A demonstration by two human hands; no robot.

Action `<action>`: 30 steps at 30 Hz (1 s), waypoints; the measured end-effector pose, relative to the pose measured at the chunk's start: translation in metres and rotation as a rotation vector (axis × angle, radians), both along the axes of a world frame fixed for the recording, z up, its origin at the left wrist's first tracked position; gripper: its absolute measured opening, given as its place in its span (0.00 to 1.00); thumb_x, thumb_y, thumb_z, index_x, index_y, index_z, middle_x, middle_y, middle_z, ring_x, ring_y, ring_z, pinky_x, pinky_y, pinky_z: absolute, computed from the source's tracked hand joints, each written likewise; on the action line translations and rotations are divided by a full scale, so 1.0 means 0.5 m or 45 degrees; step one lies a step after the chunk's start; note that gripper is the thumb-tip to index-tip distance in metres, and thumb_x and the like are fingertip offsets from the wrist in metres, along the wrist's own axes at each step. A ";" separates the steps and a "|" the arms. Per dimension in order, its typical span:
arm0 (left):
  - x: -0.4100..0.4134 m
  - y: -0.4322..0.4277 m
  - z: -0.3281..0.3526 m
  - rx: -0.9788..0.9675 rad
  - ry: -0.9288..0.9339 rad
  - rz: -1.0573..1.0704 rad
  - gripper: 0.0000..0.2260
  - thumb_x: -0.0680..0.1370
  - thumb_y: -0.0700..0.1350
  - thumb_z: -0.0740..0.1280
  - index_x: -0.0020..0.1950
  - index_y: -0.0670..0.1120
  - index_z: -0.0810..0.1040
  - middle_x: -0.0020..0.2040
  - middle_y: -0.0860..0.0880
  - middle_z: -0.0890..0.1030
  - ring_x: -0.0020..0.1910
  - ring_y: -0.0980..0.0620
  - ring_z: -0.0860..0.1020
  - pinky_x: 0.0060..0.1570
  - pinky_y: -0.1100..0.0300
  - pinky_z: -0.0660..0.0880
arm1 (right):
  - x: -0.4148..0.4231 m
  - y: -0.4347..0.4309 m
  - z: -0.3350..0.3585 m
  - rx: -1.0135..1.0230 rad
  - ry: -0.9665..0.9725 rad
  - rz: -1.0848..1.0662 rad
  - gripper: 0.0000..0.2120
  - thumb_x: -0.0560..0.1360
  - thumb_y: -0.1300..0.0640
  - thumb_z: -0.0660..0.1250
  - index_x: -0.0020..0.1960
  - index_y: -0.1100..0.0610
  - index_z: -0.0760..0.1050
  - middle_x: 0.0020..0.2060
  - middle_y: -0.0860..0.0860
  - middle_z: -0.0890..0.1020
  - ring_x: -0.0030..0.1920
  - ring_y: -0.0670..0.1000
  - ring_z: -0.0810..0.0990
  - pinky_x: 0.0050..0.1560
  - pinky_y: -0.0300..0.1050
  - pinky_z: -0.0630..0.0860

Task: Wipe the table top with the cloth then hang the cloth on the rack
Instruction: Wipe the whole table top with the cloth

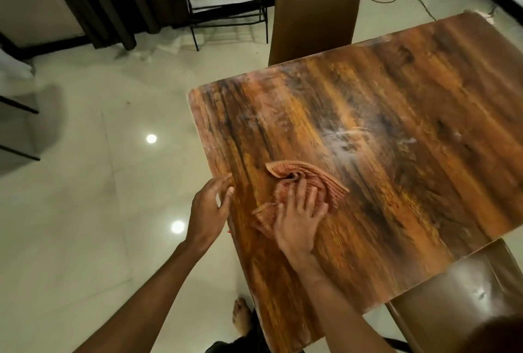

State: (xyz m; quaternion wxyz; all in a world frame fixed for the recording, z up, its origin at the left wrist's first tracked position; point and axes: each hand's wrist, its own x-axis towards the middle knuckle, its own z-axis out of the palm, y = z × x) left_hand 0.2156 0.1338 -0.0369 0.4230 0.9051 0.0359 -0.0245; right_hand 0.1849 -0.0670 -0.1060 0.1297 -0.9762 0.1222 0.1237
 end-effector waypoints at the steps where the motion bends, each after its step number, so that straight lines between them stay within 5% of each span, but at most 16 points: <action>1: 0.019 -0.005 -0.003 0.020 -0.002 -0.032 0.15 0.83 0.45 0.67 0.69 0.44 0.79 0.67 0.48 0.81 0.65 0.52 0.78 0.64 0.70 0.68 | 0.023 0.030 -0.005 -0.008 -0.032 0.148 0.30 0.85 0.42 0.41 0.85 0.49 0.47 0.85 0.53 0.45 0.84 0.61 0.44 0.79 0.74 0.43; 4: 0.081 -0.010 -0.012 0.058 -0.021 -0.066 0.15 0.83 0.45 0.67 0.69 0.44 0.79 0.67 0.47 0.81 0.66 0.49 0.79 0.65 0.59 0.73 | 0.102 0.039 -0.019 0.007 -0.061 0.466 0.30 0.85 0.40 0.41 0.85 0.47 0.51 0.85 0.49 0.46 0.85 0.57 0.45 0.79 0.72 0.46; 8: 0.170 0.006 -0.020 0.043 -0.053 -0.118 0.16 0.83 0.45 0.66 0.70 0.44 0.78 0.67 0.48 0.81 0.66 0.50 0.79 0.67 0.53 0.75 | 0.233 -0.079 -0.041 -0.035 -0.051 0.033 0.31 0.85 0.39 0.42 0.85 0.48 0.53 0.85 0.50 0.50 0.84 0.58 0.48 0.80 0.71 0.48; 11: 0.240 0.031 -0.031 0.025 -0.076 -0.129 0.15 0.83 0.44 0.66 0.69 0.43 0.79 0.67 0.48 0.80 0.66 0.51 0.79 0.68 0.57 0.74 | 0.293 -0.046 -0.037 -0.102 -0.081 -0.067 0.31 0.85 0.42 0.44 0.85 0.51 0.51 0.85 0.55 0.50 0.84 0.63 0.49 0.79 0.74 0.47; 18: 0.425 0.169 -0.078 -0.020 -0.107 0.009 0.15 0.83 0.44 0.66 0.70 0.44 0.77 0.69 0.48 0.78 0.69 0.52 0.75 0.68 0.60 0.70 | 0.441 0.251 -0.054 -0.016 -0.159 0.504 0.29 0.85 0.41 0.44 0.85 0.48 0.52 0.84 0.54 0.55 0.84 0.61 0.50 0.76 0.77 0.49; 23: 0.515 0.271 -0.078 -0.041 -0.084 0.066 0.17 0.83 0.45 0.65 0.72 0.45 0.76 0.71 0.48 0.76 0.72 0.53 0.72 0.69 0.71 0.62 | 0.614 0.371 -0.031 -0.120 -0.075 0.499 0.29 0.86 0.43 0.47 0.85 0.46 0.48 0.85 0.52 0.50 0.84 0.61 0.46 0.77 0.78 0.44; 30: 0.575 0.264 -0.056 -0.143 -0.023 -0.033 0.17 0.83 0.46 0.65 0.71 0.45 0.76 0.71 0.49 0.76 0.72 0.54 0.72 0.68 0.74 0.62 | 0.514 0.285 -0.018 -0.059 -0.031 0.280 0.27 0.87 0.47 0.47 0.85 0.46 0.52 0.85 0.48 0.49 0.85 0.55 0.48 0.80 0.69 0.49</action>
